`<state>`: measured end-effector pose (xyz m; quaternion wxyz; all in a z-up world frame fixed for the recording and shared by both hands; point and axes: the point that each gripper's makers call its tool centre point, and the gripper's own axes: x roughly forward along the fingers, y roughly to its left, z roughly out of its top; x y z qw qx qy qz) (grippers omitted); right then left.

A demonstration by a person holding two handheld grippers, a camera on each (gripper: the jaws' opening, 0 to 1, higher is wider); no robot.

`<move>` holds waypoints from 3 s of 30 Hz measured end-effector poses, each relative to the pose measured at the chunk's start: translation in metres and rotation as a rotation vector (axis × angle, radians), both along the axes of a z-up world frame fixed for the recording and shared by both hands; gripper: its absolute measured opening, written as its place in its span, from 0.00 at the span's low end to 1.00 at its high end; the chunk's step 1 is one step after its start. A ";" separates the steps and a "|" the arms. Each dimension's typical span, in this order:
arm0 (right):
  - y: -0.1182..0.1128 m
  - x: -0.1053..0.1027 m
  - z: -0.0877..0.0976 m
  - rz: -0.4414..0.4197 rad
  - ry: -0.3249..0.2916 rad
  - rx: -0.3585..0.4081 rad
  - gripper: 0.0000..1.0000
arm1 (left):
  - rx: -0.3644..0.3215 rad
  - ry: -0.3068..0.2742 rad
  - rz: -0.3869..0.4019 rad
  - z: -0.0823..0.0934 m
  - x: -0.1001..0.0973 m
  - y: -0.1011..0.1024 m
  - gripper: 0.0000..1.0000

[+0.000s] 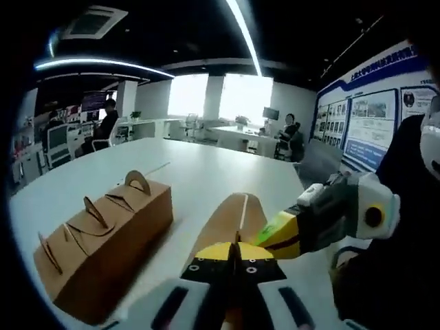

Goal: Pick up one paper box from the group, open the paper box, and remove the item inside

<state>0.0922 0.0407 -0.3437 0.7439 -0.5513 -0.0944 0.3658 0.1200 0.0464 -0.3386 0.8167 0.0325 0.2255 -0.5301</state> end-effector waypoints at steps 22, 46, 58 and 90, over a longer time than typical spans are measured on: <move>-0.004 -0.004 0.006 0.009 -0.008 -0.001 0.03 | -0.244 0.174 0.162 0.011 0.028 0.009 0.04; -0.001 -0.006 0.003 0.011 -0.012 -0.021 0.03 | -0.282 0.210 0.157 0.007 0.024 0.006 0.04; -0.005 -0.010 0.008 0.009 -0.024 -0.025 0.03 | -0.353 0.205 0.189 0.025 0.038 0.014 0.04; -0.014 -0.040 0.014 0.092 0.009 0.021 0.03 | -0.394 0.204 0.306 0.021 0.086 0.033 0.05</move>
